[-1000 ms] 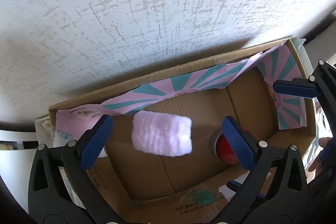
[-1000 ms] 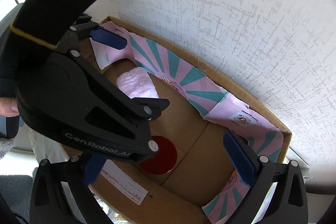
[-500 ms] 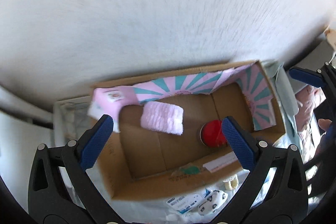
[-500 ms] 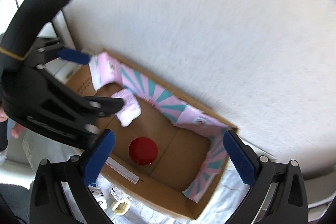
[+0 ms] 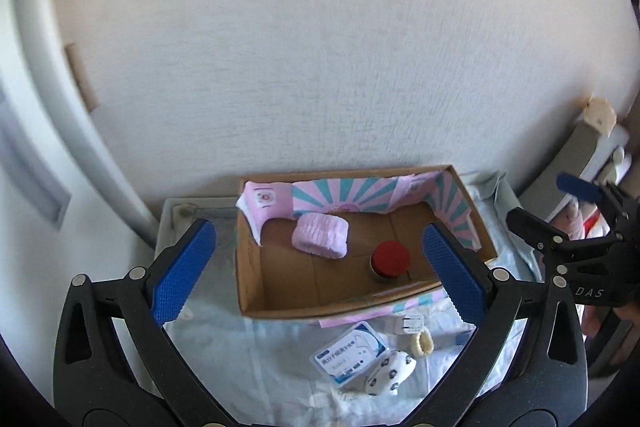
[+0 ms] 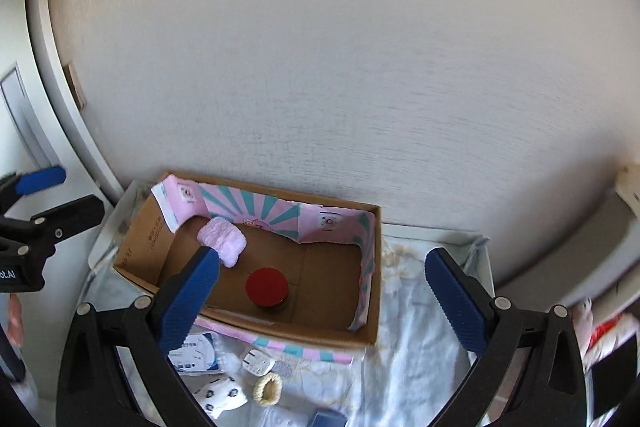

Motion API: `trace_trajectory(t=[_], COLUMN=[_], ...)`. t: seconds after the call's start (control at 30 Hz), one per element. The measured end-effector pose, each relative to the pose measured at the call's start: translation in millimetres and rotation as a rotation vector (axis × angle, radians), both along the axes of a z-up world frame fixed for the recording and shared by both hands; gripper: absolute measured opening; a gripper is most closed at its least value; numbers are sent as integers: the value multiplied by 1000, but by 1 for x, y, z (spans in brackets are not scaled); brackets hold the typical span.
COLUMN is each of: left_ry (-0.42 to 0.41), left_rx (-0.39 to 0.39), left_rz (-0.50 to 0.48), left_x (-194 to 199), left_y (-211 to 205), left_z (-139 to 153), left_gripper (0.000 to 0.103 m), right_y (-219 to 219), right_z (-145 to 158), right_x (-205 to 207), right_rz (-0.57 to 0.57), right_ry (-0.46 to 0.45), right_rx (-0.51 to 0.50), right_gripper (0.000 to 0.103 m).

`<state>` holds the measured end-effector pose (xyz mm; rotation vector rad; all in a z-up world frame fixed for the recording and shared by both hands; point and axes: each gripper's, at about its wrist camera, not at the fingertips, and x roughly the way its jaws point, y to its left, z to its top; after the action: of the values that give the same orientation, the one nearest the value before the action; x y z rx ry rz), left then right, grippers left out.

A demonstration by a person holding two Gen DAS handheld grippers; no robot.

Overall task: Organize objects
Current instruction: 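Open both grippers to release the towel and lid, then withdraw, then grasp the white paw-print sock with the left gripper while the right gripper grasps the blue sponge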

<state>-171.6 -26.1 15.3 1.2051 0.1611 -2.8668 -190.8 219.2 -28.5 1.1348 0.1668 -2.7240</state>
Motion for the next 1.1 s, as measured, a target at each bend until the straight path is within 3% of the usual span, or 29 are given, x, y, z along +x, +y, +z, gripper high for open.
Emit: trace_trajectory(t=[0.17, 0.4, 0.83, 1.1], left_ry=[32, 41, 56, 46], left_rx=[-2, -12, -30, -9], left_rz=[73, 101, 67, 85], left_x=[35, 60, 97, 114], left_y=[-5, -8, -8, -3], left_z=[-9, -13, -4, -5], left_gripper=[103, 103, 103, 103], right_y=[2, -6, 2, 16], right_z=[1, 4, 16, 18], right_x=[33, 57, 102, 116], right_rz=[-79, -71, -101, -51], right_ry=[70, 103, 129, 150], right_rx=[-59, -59, -76, -75], right_gripper=[103, 103, 103, 103])
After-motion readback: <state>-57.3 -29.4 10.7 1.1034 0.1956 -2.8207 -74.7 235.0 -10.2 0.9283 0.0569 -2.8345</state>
